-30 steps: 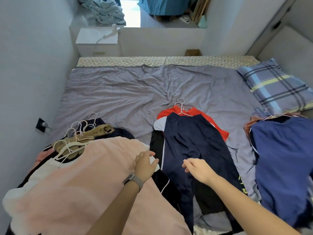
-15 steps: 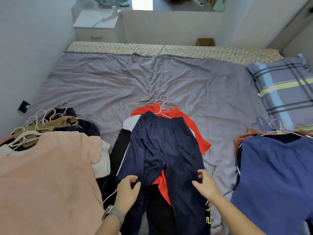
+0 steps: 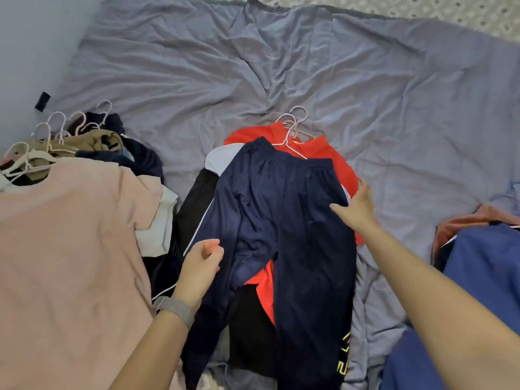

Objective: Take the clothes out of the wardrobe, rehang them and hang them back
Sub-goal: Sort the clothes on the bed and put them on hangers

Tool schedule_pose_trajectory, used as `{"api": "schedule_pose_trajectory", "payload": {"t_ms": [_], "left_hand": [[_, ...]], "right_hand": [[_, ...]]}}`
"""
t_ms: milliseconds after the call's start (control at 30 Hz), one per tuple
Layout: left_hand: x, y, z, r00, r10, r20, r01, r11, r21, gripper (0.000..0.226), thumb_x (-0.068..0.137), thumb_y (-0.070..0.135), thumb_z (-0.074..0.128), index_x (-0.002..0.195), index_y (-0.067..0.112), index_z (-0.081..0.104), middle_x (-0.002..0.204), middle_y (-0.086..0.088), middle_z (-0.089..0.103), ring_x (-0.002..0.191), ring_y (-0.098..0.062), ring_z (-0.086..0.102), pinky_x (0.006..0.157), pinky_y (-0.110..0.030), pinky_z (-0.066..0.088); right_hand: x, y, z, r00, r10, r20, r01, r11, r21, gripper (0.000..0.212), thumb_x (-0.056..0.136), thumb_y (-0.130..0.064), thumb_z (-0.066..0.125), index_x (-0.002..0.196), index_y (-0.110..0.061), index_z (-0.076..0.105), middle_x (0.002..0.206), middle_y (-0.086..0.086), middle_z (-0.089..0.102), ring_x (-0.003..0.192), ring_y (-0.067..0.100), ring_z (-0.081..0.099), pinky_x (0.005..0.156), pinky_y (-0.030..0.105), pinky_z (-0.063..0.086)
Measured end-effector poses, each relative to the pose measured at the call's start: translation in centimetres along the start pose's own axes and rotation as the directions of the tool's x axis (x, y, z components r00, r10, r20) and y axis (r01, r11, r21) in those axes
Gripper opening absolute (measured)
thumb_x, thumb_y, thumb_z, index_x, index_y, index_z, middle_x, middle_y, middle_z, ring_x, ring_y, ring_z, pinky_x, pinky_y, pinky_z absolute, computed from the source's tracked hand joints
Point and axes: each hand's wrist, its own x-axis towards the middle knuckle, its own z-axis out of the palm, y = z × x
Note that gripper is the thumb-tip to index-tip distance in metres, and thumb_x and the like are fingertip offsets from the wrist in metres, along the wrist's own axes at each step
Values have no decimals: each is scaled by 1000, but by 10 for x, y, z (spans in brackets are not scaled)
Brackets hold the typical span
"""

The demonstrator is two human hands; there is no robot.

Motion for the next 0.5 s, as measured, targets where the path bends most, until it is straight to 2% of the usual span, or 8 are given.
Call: {"api": "schedule_pose_trajectory", "payload": {"t_ms": [100,167,267,333,433,500], "left_hand": [[2,-18,8,998,-59,-2,59,998,-19,19,94,11,51,112,16,55,99,0,60,91,-13,62,77,-25,50],[5,-28,12,996,-91,-13,91,996,-17,18,94,11,51,111,17,55,99,0,60,89,-12,63,76,-24,50],[10,-35,17,991,-128,-26,128,992,-12,19,94,11,51,112,17,55,100,0,60,89,-12,63,79,-26,51],[11,-35,20,991,-134,-23,133,991,-22,18,95,12,50,112,18,54,102,0,60,90,-12,63,80,-25,51],[12,-35,21,990,-142,-20,142,990,-14,18,95,13,50,111,19,54,103,0,60,92,-13,63,83,-27,51],[10,-34,19,992,-123,-27,123,992,5,18,95,13,50,111,19,55,102,0,61,92,-12,64,86,-29,51]], "right_hand": [[41,-10,8,996,87,4,-86,987,134,86,76,-20,75,143,-10,22,130,7,47,121,25,47,102,31,35],[62,-12,18,994,106,23,-108,987,122,84,75,-24,72,143,-10,24,134,8,45,125,26,46,107,35,36],[75,-9,40,984,153,96,-141,983,-118,90,76,-36,72,147,-12,22,148,13,32,136,33,31,112,43,29],[75,-9,51,982,169,83,-146,963,-226,86,77,-43,72,145,-14,27,145,12,35,134,34,32,107,44,32],[70,-15,59,989,120,91,-116,992,-51,60,82,-44,67,126,-9,46,125,11,56,119,32,51,87,34,40],[58,-20,60,999,5,33,-6,1000,18,37,87,-46,61,102,-12,59,95,5,64,100,29,59,73,30,37]]}}
